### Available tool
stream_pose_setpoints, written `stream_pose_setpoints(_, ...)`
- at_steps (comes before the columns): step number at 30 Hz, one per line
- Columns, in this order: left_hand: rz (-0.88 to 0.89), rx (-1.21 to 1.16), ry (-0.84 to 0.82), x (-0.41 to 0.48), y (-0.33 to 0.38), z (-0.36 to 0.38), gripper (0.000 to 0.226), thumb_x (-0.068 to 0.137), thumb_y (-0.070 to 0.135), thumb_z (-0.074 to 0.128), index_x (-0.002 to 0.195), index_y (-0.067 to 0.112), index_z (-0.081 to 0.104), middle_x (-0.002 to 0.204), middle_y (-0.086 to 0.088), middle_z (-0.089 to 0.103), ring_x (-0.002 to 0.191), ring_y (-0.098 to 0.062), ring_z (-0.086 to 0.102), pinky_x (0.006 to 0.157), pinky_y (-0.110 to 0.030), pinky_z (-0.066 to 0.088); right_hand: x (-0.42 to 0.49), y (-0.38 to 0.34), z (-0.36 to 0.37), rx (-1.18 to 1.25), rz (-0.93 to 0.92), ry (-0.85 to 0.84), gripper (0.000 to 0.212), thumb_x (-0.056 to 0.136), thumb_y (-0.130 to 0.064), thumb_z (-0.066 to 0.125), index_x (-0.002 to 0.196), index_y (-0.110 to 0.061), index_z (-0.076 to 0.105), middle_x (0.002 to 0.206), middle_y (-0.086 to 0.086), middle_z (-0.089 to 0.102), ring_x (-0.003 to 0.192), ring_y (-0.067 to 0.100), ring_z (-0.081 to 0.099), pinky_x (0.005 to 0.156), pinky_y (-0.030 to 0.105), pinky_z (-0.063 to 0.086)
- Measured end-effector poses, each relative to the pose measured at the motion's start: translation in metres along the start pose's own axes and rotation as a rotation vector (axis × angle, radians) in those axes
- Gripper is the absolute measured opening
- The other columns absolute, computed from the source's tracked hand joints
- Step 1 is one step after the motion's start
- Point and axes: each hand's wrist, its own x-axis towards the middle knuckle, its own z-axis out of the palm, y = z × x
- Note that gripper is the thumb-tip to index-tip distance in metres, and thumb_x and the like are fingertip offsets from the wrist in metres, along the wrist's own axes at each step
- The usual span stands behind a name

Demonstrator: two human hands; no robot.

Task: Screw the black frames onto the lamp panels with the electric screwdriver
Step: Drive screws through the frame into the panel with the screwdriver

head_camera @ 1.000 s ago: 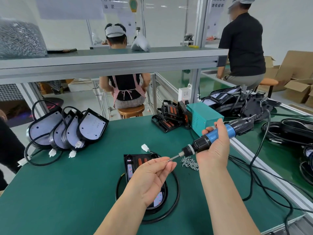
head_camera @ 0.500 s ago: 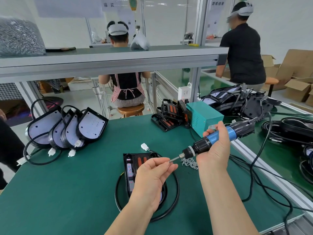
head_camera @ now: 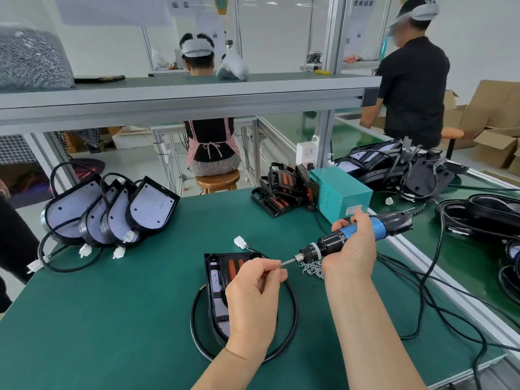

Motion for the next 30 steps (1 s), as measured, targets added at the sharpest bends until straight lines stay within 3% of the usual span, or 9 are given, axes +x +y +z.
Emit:
stream_pose_setpoints(6,0.114,0.102,-0.024,0.007,-0.003,-0.008,0.043,0.09,-0.002,0.069,0.1,0.04,0.066,0.09,0.012,0.072,0.086,-0.013,0.072,0.081,-0.015,0.053,0.003,0.004,-0.001,0.0,0.038,0.015,0.02,0.089,-0.026,0.074,0.098,-0.02,0.058,0.053,-0.009,0.064,0.049,0.006,0.063,0.045,0.017,0.049)
stream_pose_setpoints(12,0.085,0.151,-0.081,0.009,-0.005,-0.016,0.049,0.087,0.0,0.072,0.108,0.043,0.061,0.102,0.014,0.074,0.099,0.002,0.069,0.09,-0.016,0.053,0.008,0.005,0.009,0.021,0.031,0.006,0.022,0.089,-0.026,0.076,0.099,-0.019,0.057,0.053,-0.007,0.064,0.049,0.007,0.063,0.047,0.017,0.05)
stream_pose_setpoints(14,0.158,0.27,0.003,0.013,-0.004,-0.026,0.044,0.084,0.009,0.076,0.114,0.038,0.063,0.11,0.018,0.069,0.106,0.001,0.064,0.094,-0.02,0.05,0.012,0.006,0.012,0.026,0.016,-0.014,0.023,0.089,-0.025,0.075,0.103,-0.018,0.058,0.054,-0.008,0.063,0.05,0.007,0.063,0.048,0.018,0.051)
stream_pose_setpoints(16,0.236,0.483,0.192,0.025,-0.005,-0.042,0.045,0.08,0.021,0.079,0.122,0.025,0.062,0.118,0.011,0.06,0.114,-0.011,0.053,0.099,-0.027,0.042,0.016,0.006,0.016,0.012,-0.008,-0.041,0.027,0.09,-0.026,0.075,0.108,-0.017,0.058,0.054,-0.009,0.063,0.05,0.007,0.063,0.052,0.02,0.051)
stream_pose_setpoints(17,0.176,0.549,0.257,0.032,-0.006,-0.052,0.052,0.08,0.027,0.08,0.126,0.019,0.058,0.122,0.005,0.053,0.118,-0.017,0.047,0.101,-0.031,0.039,0.017,0.007,0.018,-0.002,-0.024,-0.054,0.028,0.09,-0.027,0.075,0.11,-0.016,0.057,0.055,-0.009,0.062,0.051,0.008,0.062,0.054,0.021,0.052)
stream_pose_setpoints(19,-0.106,0.582,0.253,0.046,-0.007,-0.068,0.07,0.079,0.041,0.079,0.136,0.015,0.047,0.13,-0.005,0.044,0.124,-0.026,0.042,0.1,-0.037,0.038,0.021,0.011,0.023,-0.035,-0.068,-0.087,0.028,0.092,-0.026,0.073,0.111,-0.016,0.056,0.057,-0.008,0.06,0.051,0.008,0.06,0.057,0.021,0.052)
stream_pose_setpoints(23,-0.485,0.551,-0.062,0.059,-0.016,-0.077,0.093,0.067,0.058,0.082,0.134,0.01,0.039,0.124,-0.007,0.057,0.114,-0.028,0.057,0.097,-0.04,0.047,0.022,0.023,0.035,-0.109,-0.136,-0.147,0.023,0.091,-0.028,0.074,0.106,-0.018,0.059,0.067,-0.001,0.06,0.054,0.011,0.058,0.058,0.023,0.051)
stream_pose_setpoints(27,-0.548,0.374,-0.17,0.066,-0.023,-0.074,0.082,0.048,0.05,0.081,0.114,0.007,0.06,0.111,-0.01,0.071,0.102,-0.028,0.068,0.096,-0.049,0.053,0.021,0.038,0.046,-0.186,-0.212,-0.268,0.015,0.093,-0.019,0.072,0.098,-0.017,0.059,0.061,-0.003,0.058,0.052,0.011,0.055,0.053,0.024,0.051)
stream_pose_setpoints(30,-0.544,0.323,-0.169,0.069,-0.027,-0.074,0.08,0.046,0.046,0.081,0.112,0.005,0.062,0.106,-0.012,0.073,0.099,-0.03,0.071,0.095,-0.052,0.054,0.023,0.048,0.055,-0.21,-0.224,-0.328,0.015,0.092,-0.014,0.074,0.095,-0.015,0.059,0.068,-0.001,0.058,0.054,0.011,0.054,0.051,0.024,0.05)
